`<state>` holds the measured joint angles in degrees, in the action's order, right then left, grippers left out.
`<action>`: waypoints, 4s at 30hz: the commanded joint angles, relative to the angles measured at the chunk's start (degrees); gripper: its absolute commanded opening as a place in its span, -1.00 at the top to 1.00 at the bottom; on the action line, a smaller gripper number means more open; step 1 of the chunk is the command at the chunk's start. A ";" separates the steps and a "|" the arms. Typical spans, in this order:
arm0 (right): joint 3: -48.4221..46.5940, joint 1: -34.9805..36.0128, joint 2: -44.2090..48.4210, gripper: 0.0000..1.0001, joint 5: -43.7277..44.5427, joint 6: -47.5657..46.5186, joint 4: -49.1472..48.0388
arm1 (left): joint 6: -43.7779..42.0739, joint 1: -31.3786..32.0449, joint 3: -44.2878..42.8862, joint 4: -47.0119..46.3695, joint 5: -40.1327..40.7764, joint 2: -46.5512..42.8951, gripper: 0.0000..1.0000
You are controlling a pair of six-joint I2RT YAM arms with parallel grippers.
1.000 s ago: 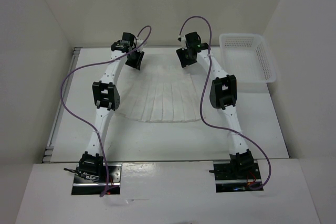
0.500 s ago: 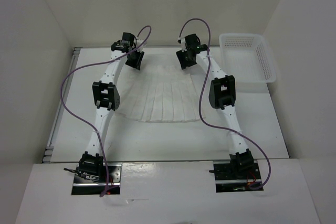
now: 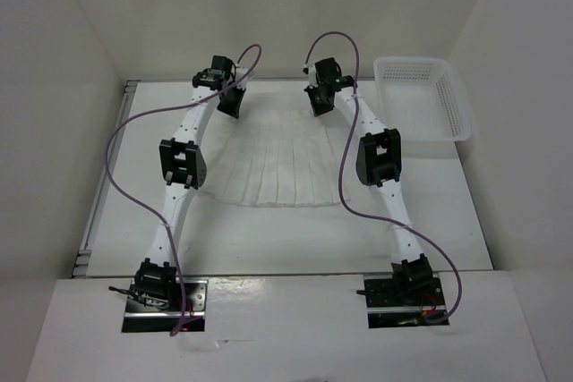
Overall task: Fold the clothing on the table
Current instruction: Fold the skirt
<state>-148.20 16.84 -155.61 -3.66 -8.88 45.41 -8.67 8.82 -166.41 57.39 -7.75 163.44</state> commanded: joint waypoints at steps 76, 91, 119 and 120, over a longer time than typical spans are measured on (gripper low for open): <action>71.56 21.74 69.83 -0.04 -15.67 -30.75 29.04 | -23.60 5.08 85.28 5.29 -0.60 -87.67 0.07; 73.76 19.02 69.57 -0.43 -3.80 -23.01 -1.02 | -7.95 -5.73 93.37 -8.86 9.15 -98.22 -0.98; 63.39 11.91 51.37 0.00 -16.82 -33.83 -2.69 | -4.87 -27.45 101.63 -9.57 0.63 -112.20 -1.00; 63.39 11.90 51.89 -0.06 -16.82 -33.83 -2.69 | -4.87 -27.45 101.63 -9.57 0.63 -112.20 -1.00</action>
<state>-82.67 29.15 -103.72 -18.98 -41.85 43.24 -14.63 -18.24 -65.23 48.99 -5.45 52.27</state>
